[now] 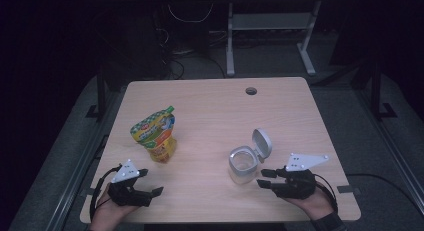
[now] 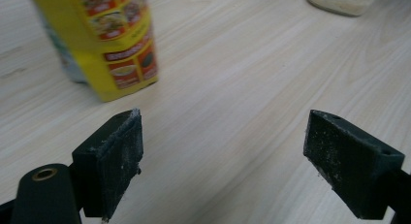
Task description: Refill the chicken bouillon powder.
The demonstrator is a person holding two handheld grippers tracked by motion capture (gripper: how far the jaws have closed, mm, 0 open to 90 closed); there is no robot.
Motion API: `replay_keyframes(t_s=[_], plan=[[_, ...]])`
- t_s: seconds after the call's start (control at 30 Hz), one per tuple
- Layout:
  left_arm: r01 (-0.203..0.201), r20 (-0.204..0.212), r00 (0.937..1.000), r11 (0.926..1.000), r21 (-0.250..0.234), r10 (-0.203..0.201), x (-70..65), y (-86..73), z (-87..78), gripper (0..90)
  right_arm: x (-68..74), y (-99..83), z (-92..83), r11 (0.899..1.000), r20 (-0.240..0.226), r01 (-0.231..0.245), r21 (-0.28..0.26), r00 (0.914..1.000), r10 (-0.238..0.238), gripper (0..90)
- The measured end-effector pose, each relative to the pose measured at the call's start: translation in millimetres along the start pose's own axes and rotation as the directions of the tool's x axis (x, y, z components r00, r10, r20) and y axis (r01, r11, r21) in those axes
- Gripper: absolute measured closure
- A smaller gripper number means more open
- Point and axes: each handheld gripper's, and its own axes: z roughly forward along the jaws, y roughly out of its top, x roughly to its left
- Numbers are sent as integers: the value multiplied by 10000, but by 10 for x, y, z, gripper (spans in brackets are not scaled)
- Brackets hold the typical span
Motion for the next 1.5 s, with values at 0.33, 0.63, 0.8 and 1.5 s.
replay_keyframes(t_s=[0.33, 0.63, 0.8, 1.5], plan=[[394, -601, 9973, 9983, -422, -419, 183, 22, -208, 137, 99, 79, 126, 9996, -450, 271, -46, 9986, -273, 588], [492, -717, 9958, 9940, -973, -564, 296, 191, -297, 141, 157, 139, 214, 9990, -684, 448, 3, 9967, -447, 583], [302, -685, 9969, 9902, -1361, -398, 388, 373, -343, 182, 171, 164, 240, 9989, -707, 460, 0, 9964, -459, 576], [182, -60, 9998, 9742, -2250, -201, 606, 890, -66, 410, 179, 210, 299, 9984, -756, 564, -9, 9956, -563, 575]])
